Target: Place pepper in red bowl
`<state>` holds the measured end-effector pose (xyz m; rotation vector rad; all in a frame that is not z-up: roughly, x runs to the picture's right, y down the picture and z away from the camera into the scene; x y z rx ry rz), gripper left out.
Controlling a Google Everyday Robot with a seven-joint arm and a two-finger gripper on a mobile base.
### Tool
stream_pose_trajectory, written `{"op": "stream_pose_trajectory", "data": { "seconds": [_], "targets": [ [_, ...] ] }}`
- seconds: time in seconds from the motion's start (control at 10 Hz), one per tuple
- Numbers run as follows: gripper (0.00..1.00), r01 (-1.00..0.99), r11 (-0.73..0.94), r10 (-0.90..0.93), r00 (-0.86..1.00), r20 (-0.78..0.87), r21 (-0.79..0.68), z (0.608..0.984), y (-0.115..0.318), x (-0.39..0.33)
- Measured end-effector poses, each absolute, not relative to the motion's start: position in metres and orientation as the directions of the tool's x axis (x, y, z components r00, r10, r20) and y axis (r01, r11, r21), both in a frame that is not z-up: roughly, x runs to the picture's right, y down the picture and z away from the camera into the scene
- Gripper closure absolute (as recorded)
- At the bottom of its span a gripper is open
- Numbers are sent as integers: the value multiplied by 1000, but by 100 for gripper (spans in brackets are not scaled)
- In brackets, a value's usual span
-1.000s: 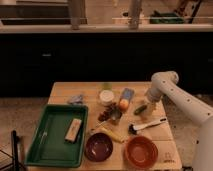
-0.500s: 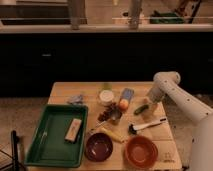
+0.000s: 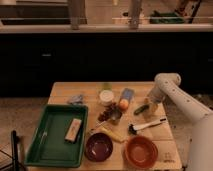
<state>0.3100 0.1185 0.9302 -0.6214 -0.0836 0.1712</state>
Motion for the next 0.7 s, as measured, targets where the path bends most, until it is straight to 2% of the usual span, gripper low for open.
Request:
{"op": "stream_pose_trajectory", "data": {
  "seconds": [0.3, 0.4, 0.5, 0.7],
  "targets": [
    [21, -136, 793, 192, 981, 31, -594, 933, 121, 313],
    [28, -132, 792, 189, 981, 33, -596, 932, 123, 313],
    [40, -122, 798, 180, 983, 40, -591, 929, 122, 310],
    [58, -102, 809, 167, 984, 60, -579, 923, 119, 302]
  ]
}}
